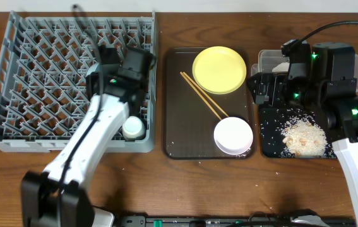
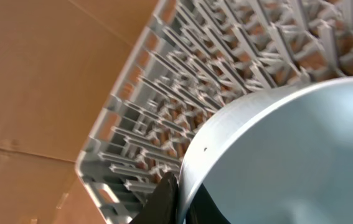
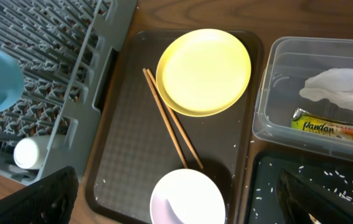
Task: Sort waste into correct bins and load items into the dishwasher
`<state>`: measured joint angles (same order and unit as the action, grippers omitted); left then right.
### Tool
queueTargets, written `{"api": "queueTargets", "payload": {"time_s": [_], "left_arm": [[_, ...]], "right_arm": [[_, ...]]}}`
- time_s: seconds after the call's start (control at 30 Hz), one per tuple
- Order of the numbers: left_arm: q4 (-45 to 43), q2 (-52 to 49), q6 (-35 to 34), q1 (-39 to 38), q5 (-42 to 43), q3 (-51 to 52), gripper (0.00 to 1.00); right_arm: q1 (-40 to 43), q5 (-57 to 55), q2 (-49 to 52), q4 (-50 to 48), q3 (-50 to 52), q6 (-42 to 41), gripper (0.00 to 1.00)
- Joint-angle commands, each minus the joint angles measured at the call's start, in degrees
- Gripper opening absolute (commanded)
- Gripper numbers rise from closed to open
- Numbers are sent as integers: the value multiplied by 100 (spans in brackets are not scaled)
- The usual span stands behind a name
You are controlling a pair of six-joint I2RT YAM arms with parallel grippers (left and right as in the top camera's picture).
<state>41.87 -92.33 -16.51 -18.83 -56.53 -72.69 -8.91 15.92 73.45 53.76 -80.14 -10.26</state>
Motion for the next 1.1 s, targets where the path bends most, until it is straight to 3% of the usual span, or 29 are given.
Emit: {"api": "queueTargets", "payload": {"time_s": [0.0,0.47,1.07], "left_arm": [[-227,-306,-160,-153,-1191,-46,7],[-522,-1038,-155,-487,-1362,-35,7],[-317,-1045,-138,-612,-1530,17,8]], "right_arm": [[4,-26,7,4,-35,-59,99],[4,-26,7,4,-35,-59,99],[4,-26,7,4,-35,-59,99]]}}
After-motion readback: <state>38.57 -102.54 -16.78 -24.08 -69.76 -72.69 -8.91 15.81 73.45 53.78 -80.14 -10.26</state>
